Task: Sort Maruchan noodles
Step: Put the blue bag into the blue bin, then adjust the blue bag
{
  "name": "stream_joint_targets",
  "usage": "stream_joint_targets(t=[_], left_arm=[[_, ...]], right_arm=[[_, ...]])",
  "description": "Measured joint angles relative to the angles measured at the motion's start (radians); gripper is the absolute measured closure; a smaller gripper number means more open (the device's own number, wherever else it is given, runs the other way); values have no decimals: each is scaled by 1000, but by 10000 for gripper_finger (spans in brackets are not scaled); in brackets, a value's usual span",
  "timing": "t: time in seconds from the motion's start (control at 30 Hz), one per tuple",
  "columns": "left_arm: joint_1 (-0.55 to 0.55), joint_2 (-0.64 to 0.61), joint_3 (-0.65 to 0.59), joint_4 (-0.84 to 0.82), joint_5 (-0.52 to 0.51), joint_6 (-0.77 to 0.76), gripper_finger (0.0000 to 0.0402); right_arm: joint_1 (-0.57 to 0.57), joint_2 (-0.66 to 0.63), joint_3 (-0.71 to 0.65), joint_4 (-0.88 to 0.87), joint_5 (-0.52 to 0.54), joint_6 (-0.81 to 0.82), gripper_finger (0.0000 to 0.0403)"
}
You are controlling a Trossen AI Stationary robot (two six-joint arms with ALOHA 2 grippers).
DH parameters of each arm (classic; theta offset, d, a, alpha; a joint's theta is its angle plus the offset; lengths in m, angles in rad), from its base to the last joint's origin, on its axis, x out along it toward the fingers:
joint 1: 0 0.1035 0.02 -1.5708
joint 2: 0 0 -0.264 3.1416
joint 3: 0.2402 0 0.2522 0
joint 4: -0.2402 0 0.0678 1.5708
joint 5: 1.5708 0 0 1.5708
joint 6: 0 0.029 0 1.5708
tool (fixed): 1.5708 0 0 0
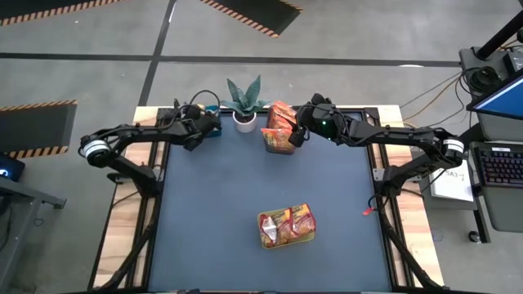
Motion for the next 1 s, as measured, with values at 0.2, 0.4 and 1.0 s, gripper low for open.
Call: stream_joint_targets(t=[0.2, 0.4, 1.0], left_arm=[[12, 3, -2, -7, -14, -2, 171], [20, -4, 2, -17, 31, -12, 172], [-56, -237, 116, -167, 437, 246, 172]], right_arm=[[0, 0, 0, -1, 0, 2, 177], [0, 0, 0, -1, 0, 2, 177], [0, 0, 0, -12, 0, -5, 177]])
